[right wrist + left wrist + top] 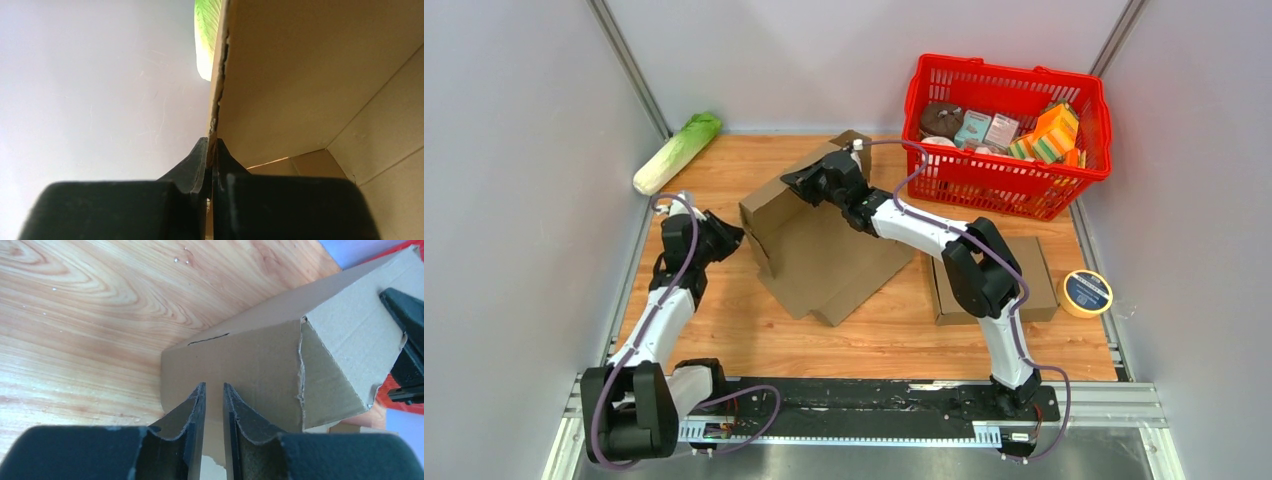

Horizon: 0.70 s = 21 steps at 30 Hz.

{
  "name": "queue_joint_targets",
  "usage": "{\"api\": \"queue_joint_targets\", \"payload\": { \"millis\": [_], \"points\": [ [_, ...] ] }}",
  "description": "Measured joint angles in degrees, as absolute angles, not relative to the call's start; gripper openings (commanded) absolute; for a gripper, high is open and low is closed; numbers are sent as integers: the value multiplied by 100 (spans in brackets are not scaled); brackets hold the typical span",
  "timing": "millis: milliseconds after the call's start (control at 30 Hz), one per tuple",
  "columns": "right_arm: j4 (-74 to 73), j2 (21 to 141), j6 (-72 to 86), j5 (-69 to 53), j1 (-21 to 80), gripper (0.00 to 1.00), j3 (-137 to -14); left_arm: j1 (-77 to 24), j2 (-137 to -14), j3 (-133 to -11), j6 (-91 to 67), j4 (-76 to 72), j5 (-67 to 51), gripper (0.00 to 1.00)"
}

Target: Fold the paper box

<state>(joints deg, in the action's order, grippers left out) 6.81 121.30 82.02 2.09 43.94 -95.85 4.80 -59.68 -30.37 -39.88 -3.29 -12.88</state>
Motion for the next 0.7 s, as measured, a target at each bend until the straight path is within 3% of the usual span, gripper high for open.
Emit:
{"api": "queue_joint_targets", "payload": {
  "millis": [200, 500, 700],
  "points": [
    [714, 12130, 8228, 202, 4379, 3, -9550, 104, -6283, -3041, -3879, -556, -1284, 24],
    [587, 12130, 8396, 211, 4364, 0, -9618, -215, -6001, -3122, -3581, -585, -1219, 35],
    [425, 12130, 8700, 294, 4335, 3, -9620, -851, -6182, -3159, -3413, -659, -550, 34]
  ]
}}
